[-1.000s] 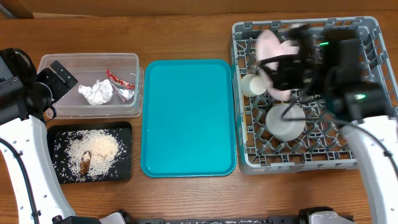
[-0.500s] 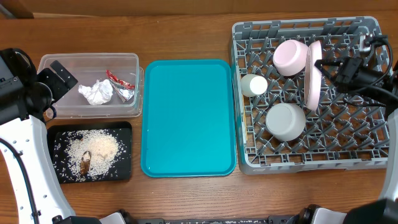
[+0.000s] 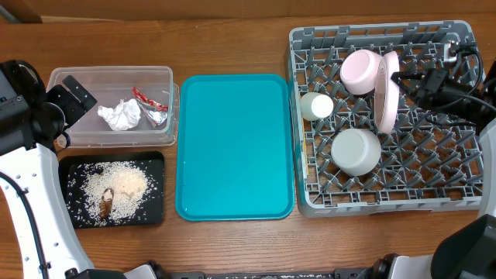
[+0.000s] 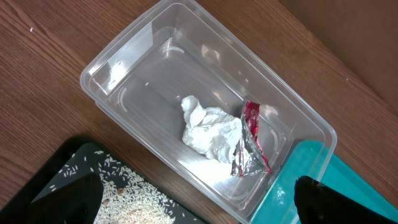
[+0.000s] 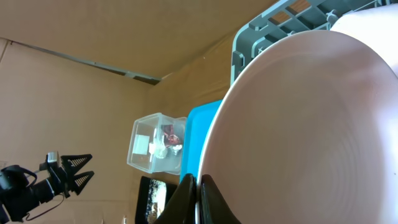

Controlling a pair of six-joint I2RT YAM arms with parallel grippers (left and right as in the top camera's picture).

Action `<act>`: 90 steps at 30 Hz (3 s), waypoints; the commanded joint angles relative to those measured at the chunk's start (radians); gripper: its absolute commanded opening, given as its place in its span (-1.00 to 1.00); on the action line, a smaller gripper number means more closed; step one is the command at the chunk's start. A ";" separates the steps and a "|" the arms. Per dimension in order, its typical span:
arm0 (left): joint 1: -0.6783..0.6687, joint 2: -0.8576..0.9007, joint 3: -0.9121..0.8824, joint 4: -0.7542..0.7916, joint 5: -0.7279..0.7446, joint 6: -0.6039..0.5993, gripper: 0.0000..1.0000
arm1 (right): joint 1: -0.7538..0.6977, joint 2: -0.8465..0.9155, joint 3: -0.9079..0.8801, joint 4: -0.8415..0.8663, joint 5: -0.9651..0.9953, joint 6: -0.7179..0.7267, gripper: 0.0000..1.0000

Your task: Sort waste into correct bins and load items into the dishwasher

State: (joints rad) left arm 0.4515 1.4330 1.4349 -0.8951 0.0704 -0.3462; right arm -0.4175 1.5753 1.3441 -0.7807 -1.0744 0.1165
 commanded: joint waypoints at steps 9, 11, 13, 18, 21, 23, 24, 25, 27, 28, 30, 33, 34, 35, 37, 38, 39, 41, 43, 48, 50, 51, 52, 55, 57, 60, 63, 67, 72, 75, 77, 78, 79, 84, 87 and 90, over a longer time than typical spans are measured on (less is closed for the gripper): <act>-0.007 0.007 0.009 0.002 0.000 -0.017 1.00 | -0.006 -0.003 -0.002 -0.117 0.200 -0.039 -0.92; -0.007 0.007 0.009 0.002 0.000 -0.017 1.00 | -0.006 -0.003 -0.002 -0.148 0.259 -0.039 -0.92; -0.007 0.007 0.009 0.002 0.000 -0.017 1.00 | -0.006 -0.003 -0.003 -0.170 0.318 -0.039 -0.92; -0.007 0.007 0.009 0.002 0.000 -0.017 1.00 | -0.005 -0.003 -0.002 -0.209 0.426 -0.039 -0.92; -0.007 0.007 0.009 0.002 0.000 -0.017 1.00 | -0.005 -0.003 -0.003 -0.223 0.460 -0.039 -0.92; -0.007 0.007 0.009 0.002 0.000 -0.017 1.00 | -0.005 -0.003 -0.003 -0.224 0.481 -0.039 -0.92; -0.007 0.007 0.009 0.002 0.000 -0.017 1.00 | -0.005 -0.003 -0.002 -0.224 0.483 -0.039 -0.92; -0.007 0.007 0.009 0.002 0.000 -0.017 1.00 | -0.005 -0.003 -0.003 -0.222 0.483 -0.039 -0.90; -0.007 0.007 0.009 0.002 0.000 -0.017 1.00 | -0.005 -0.003 -0.002 -0.216 0.483 -0.039 -0.80; -0.007 0.007 0.009 0.002 0.000 -0.017 1.00 | -0.005 -0.003 -0.002 -0.209 0.483 -0.039 -0.62; -0.007 0.007 0.009 0.002 0.000 -0.017 1.00 | -0.005 -0.003 -0.002 -0.201 0.483 -0.038 -0.39; -0.007 0.007 0.009 0.002 0.000 -0.017 1.00 | -0.005 -0.003 0.002 -0.177 0.478 -0.037 0.27; -0.007 0.007 0.009 0.002 0.000 -0.017 1.00 | -0.006 -0.003 0.010 -0.171 0.475 -0.036 0.38; -0.007 0.007 0.009 0.002 0.000 -0.017 1.00 | -0.005 -0.003 0.017 -0.166 0.473 -0.034 0.43; -0.007 0.007 0.009 0.002 0.000 -0.017 1.00 | -0.005 -0.003 0.050 -0.156 0.467 -0.034 0.47; -0.007 0.007 0.009 0.002 0.000 -0.017 1.00 | -0.005 -0.003 0.072 -0.150 0.467 -0.034 0.47; -0.007 0.007 0.009 0.002 0.000 -0.017 1.00 | -0.005 -0.003 0.104 -0.143 0.467 -0.035 0.47; -0.007 0.007 0.009 0.002 0.000 -0.017 1.00 | -0.003 -0.003 0.175 -0.137 0.468 -0.035 0.47; -0.007 0.007 0.009 0.002 0.000 -0.017 1.00 | 0.007 -0.003 0.244 -0.138 0.467 -0.035 0.47; -0.007 0.007 0.009 0.002 0.000 -0.017 1.00 | 0.106 -0.004 0.382 -0.180 0.478 -0.100 0.44; -0.007 0.007 0.009 0.002 0.000 -0.017 1.00 | 0.172 -0.004 0.400 -0.198 0.536 -0.127 0.44; -0.007 0.007 0.009 0.002 0.000 -0.017 1.00 | 0.206 -0.004 0.401 -0.201 0.582 -0.129 0.45; -0.007 0.007 0.009 0.002 0.000 -0.017 1.00 | 0.244 -0.004 0.401 -0.206 0.639 -0.129 0.46; -0.007 0.007 0.009 0.002 0.000 -0.017 1.00 | 0.396 -0.003 0.396 -0.229 0.848 -0.129 0.48; -0.007 0.007 0.009 0.002 0.000 -0.017 1.00 | 0.483 -0.002 0.395 -0.240 0.935 -0.151 0.48; -0.007 0.007 0.009 0.002 0.000 -0.017 1.00 | 0.581 -0.002 0.395 -0.259 1.041 -0.154 1.00; -0.007 0.007 0.009 0.002 0.000 -0.017 1.00 | 0.654 -0.002 0.395 -0.278 1.029 -0.147 1.00; -0.007 0.007 0.009 0.002 0.000 -0.017 1.00 | 0.713 -0.002 0.395 -0.277 1.029 -0.147 1.00; -0.007 0.007 0.009 0.002 0.000 -0.017 1.00 | 0.719 -0.002 0.395 -0.277 1.029 -0.147 1.00; -0.007 0.007 0.009 0.002 0.000 -0.017 1.00 | 0.719 -0.002 0.395 -0.277 1.029 -0.147 1.00; -0.007 0.007 0.009 0.002 0.000 -0.017 1.00 | 0.719 -0.002 0.395 -0.277 1.029 -0.147 1.00; -0.007 0.007 0.009 0.002 0.000 -0.017 1.00 | 0.719 -0.002 0.395 -0.277 1.029 -0.147 1.00; -0.007 0.007 0.009 0.002 0.000 -0.017 1.00 | 0.719 -0.002 0.395 -0.277 1.029 -0.147 1.00; -0.007 0.007 0.009 0.002 0.000 -0.017 1.00 | 0.719 -0.013 0.395 -0.275 1.032 -0.147 1.00; -0.007 0.007 0.009 0.002 0.000 -0.017 1.00 | 0.723 -0.062 0.395 -0.252 0.993 -0.147 1.00; -0.007 0.007 0.009 0.002 0.000 -0.017 0.99 | 0.732 -0.131 0.395 -0.198 0.934 -0.146 1.00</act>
State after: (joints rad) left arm 0.4515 1.4338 1.4353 -0.8951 0.0704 -0.3462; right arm 0.3027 1.5589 1.7260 -1.0214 -0.0792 -0.0265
